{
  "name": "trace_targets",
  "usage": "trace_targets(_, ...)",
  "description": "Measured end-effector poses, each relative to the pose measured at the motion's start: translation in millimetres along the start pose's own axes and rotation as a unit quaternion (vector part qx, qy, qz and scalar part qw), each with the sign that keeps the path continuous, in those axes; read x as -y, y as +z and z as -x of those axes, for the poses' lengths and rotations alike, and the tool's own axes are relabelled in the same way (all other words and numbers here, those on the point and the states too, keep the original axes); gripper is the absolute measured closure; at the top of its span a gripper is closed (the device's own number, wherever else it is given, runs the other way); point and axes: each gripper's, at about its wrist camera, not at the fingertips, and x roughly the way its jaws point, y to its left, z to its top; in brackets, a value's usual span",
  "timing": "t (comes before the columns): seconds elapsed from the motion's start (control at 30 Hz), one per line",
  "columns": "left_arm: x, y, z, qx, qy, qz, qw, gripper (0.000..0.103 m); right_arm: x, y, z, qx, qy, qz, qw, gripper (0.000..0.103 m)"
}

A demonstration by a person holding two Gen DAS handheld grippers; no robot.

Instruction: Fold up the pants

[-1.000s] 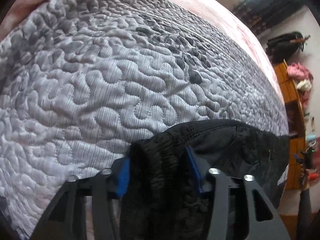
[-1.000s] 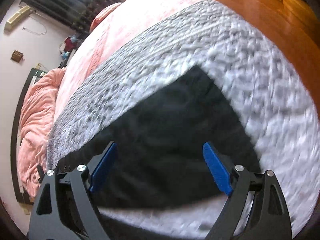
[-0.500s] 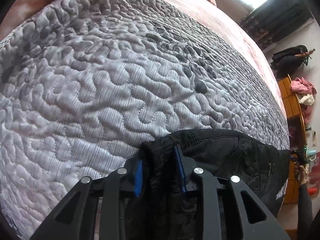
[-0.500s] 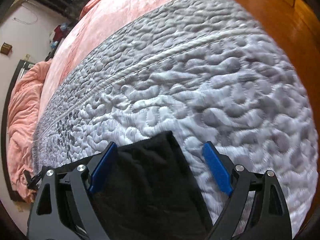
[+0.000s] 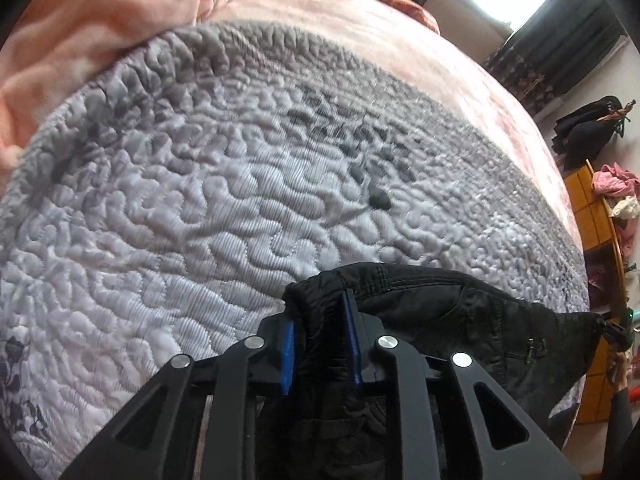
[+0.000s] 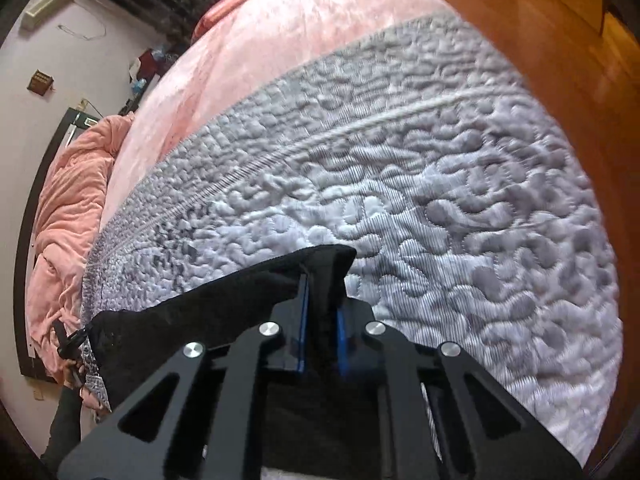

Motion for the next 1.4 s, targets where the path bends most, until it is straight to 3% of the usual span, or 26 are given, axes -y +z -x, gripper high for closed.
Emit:
trace_targets(0.37, 23, -16, 80, 0.052, -0.048, -0.017, 0.9973, 0.088, -36, -47, 97, 0.070, -0.018, 0.015, 0.997, 0.096)
trace_targets(0.63, 27, -46, 135, 0.081, -0.075, -0.018, 0.9937, 0.088, -30, -124, 154, 0.118, -0.017, 0.001, 0.993, 0.096)
trace_targets(0.9, 15, -87, 166, 0.097, -0.097, 0.004, 0.9906, 0.088, -20, -191, 178, 0.148, -0.023, -0.008, 0.989, 0.095)
trace_targets(1.4, -18, -156, 187, 0.094, -0.117, 0.048, 0.9876, 0.088, -9, -273, 199, 0.167, -0.027, -0.019, 0.985, 0.094)
